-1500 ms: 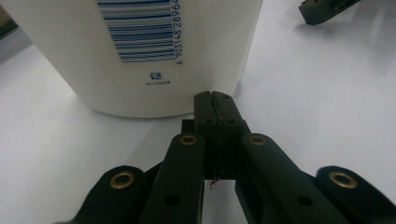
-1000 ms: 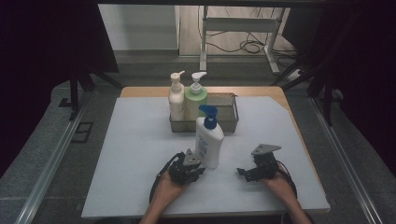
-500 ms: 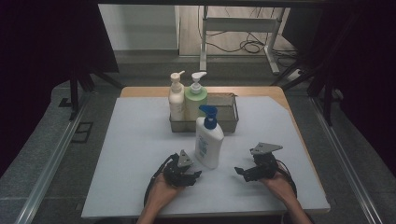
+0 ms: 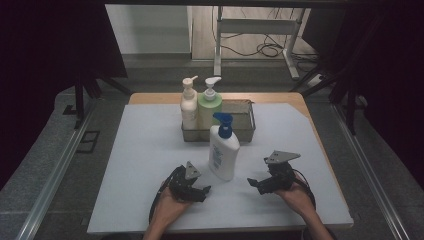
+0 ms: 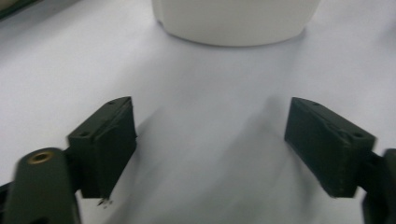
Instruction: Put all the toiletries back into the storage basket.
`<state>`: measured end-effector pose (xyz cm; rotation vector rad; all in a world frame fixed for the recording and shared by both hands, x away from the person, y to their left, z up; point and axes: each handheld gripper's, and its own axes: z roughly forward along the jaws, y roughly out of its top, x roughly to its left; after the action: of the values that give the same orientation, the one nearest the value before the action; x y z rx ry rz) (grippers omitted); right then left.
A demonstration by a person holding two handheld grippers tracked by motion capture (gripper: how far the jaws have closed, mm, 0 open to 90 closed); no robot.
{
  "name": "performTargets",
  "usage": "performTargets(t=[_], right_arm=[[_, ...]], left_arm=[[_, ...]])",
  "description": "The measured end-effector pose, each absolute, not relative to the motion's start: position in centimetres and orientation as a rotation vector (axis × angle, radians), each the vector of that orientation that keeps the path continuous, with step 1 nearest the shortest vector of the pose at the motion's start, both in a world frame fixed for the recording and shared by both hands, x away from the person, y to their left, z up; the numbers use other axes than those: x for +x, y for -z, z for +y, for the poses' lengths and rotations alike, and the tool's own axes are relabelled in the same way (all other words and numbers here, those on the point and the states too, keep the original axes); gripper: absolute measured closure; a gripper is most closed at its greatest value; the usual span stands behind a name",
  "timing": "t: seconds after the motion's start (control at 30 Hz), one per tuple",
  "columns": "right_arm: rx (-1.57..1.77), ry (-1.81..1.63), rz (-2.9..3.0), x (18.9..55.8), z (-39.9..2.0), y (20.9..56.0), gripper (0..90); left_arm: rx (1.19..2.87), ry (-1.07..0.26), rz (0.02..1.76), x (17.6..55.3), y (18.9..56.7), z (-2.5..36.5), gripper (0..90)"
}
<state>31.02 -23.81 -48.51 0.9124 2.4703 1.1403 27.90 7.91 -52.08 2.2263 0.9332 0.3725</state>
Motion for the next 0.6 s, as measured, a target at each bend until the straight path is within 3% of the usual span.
performTargets(t=[0.6], right_arm=[[0.894,-1.236,2.455,31.0,-21.7,45.7,2.1]], left_arm=[[2.211,-0.352,0.963,28.1,52.3,8.2,12.4]])
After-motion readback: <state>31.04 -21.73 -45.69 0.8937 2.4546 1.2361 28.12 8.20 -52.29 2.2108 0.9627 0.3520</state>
